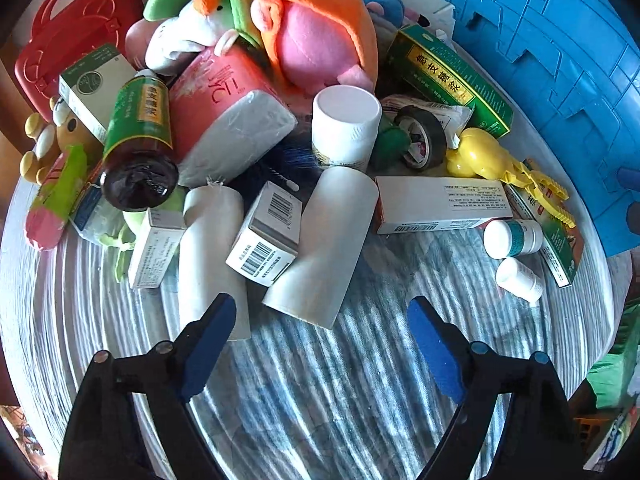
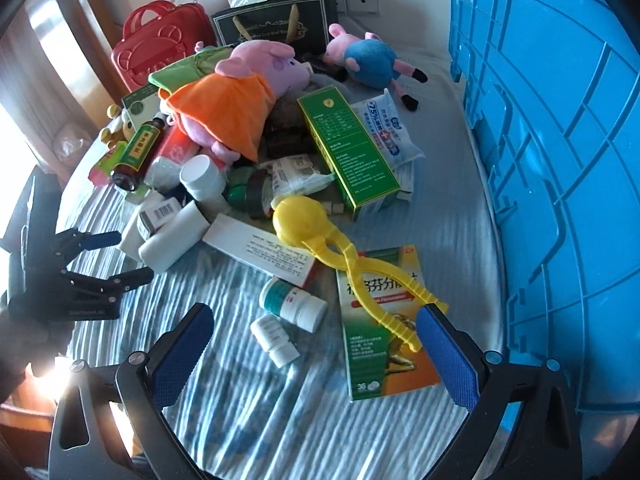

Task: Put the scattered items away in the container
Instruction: 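Grasp the white paper roll with left tool while right tool grasps the yellow toy clamp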

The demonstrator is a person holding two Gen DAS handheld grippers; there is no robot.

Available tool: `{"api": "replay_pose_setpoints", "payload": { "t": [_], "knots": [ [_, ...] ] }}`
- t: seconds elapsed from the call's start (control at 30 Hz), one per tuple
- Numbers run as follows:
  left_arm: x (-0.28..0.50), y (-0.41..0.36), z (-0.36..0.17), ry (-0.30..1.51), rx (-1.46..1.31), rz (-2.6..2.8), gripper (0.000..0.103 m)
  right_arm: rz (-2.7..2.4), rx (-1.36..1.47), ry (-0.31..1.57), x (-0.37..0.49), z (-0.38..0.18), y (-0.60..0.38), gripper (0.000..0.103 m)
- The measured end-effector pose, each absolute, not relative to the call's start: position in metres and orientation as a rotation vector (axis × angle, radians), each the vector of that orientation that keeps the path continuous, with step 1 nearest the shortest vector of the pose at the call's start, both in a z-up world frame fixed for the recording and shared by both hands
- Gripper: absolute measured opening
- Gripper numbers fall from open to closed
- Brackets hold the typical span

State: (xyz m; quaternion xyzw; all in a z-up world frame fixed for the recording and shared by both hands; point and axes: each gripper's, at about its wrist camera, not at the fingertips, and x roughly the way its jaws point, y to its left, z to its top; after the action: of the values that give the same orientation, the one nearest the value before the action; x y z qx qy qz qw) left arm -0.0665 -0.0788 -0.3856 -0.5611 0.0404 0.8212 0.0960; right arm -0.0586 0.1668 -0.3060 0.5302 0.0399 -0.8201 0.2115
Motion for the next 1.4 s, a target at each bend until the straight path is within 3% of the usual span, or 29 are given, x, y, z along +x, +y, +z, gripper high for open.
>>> {"api": "replay_pose_setpoints", "payload": {
  "t": [0.17,0.4,0.47,0.97,1.17,1.2,1.23,1.3,1.4],
  "knots": [
    [-0.083,-0.076,-0.411,0.16,-1.676,2.385,0.077,-2.269,1.521,0.12,-0.07,-0.327,0.163,0.103],
    [-0.107,-0.066,-0.424,0.215,-1.626,2.369,0.074,-2.269,1.556,0.128,-0.091,-0.351,0.156,0.103],
    [-0.11,-0.062,-0.421,0.229,-1.603,2.368,0.05,-2.268,1.563,0.133,-0.099,-0.356,0.152,0.103],
    [-0.079,-0.076,-0.406,0.102,-1.618,2.326,0.049,-2.2,1.536,0.311,-0.144,-0.392,0.101,0.102],
    [-0.078,-0.079,-0.399,0.071,-1.624,2.332,0.049,-2.164,1.548,0.285,-0.159,-0.401,0.096,0.083],
    [-0.079,-0.079,-0.397,0.065,-1.62,2.333,0.049,-2.168,1.546,0.289,-0.16,-0.399,0.096,0.066],
    [-0.079,-0.079,-0.395,0.06,-1.616,2.335,0.049,-2.17,1.547,0.299,-0.161,-0.397,0.095,0.061],
    [-0.08,-0.078,-0.39,0.057,-1.607,2.337,0.049,-2.16,1.551,0.295,-0.161,-0.395,0.095,0.053],
    [-0.085,-0.084,-0.382,0.05,-1.596,2.343,0.049,-2.157,1.541,0.293,-0.157,-0.389,0.095,0.052]
  ]
}}
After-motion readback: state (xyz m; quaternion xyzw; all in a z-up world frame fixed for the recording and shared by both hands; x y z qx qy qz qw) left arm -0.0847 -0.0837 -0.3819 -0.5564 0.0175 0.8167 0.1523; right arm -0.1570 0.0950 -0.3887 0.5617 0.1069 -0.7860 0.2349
